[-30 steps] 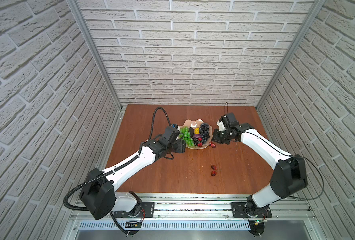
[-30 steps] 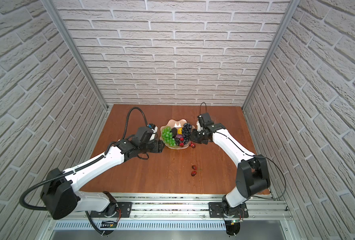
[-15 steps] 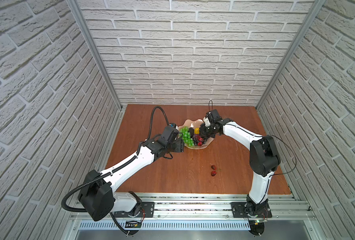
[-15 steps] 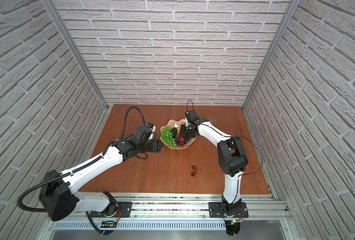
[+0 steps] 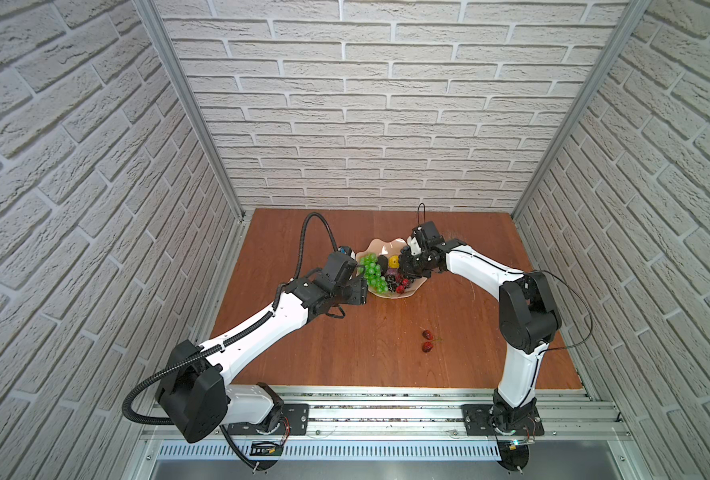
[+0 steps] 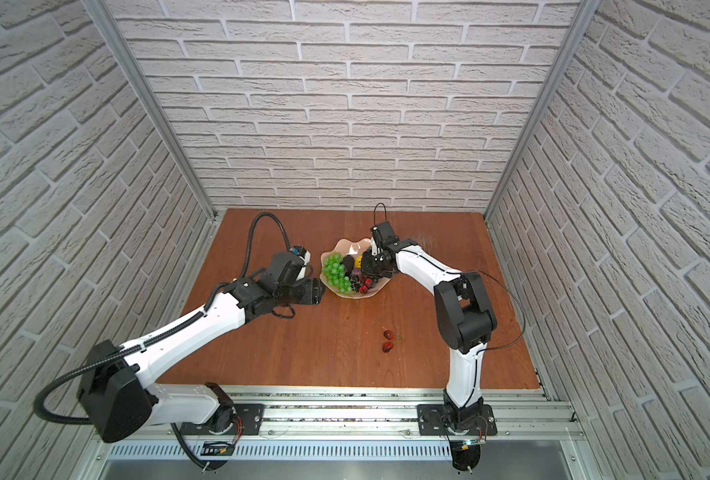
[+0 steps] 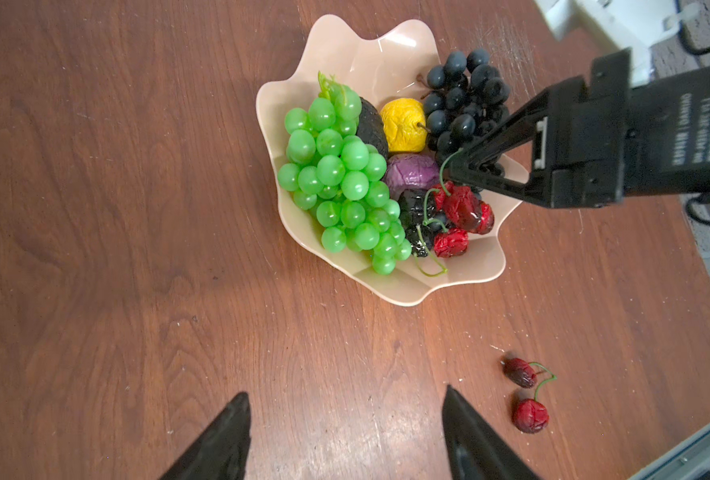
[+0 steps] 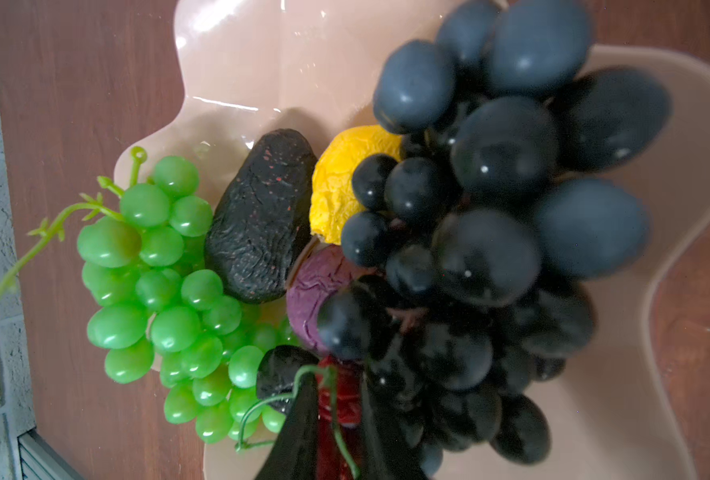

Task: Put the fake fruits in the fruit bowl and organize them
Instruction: 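Carry the red cherries over the bowl with the right gripper and release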

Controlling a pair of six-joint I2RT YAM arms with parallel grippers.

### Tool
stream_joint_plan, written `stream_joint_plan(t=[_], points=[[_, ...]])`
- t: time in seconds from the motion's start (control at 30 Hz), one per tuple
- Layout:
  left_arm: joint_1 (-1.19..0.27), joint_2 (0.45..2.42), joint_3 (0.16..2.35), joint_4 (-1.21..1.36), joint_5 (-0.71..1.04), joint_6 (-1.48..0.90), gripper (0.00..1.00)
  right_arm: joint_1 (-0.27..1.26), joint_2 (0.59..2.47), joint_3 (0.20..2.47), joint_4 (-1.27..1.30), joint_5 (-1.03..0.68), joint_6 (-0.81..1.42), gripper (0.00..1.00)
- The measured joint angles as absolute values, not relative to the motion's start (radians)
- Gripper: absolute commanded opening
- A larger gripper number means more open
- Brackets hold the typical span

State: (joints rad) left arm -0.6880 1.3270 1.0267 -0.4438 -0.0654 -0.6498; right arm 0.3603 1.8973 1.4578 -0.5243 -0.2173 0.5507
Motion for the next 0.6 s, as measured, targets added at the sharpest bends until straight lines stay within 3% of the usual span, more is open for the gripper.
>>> stream_joint_plan(t=[0.27, 0.4, 0.6], points=[[-0.689, 1.339, 1.028, -0.455, 0.001, -0.666, 0.74, 0.364, 1.753, 1.452, -0.544, -0.160, 0.496, 0.44], [-0.713, 1.353, 1.028, -0.458, 0.046, -0.673, 0.73, 0.365, 1.636, 1.378, -0.547, -0.135, 0.477, 0.46], [-0.855, 1.438, 1.055, -0.476, 0.086, -0.647, 0.70, 0.365, 1.454, 1.195, -0.556, -0.109, 0.472, 0.51]])
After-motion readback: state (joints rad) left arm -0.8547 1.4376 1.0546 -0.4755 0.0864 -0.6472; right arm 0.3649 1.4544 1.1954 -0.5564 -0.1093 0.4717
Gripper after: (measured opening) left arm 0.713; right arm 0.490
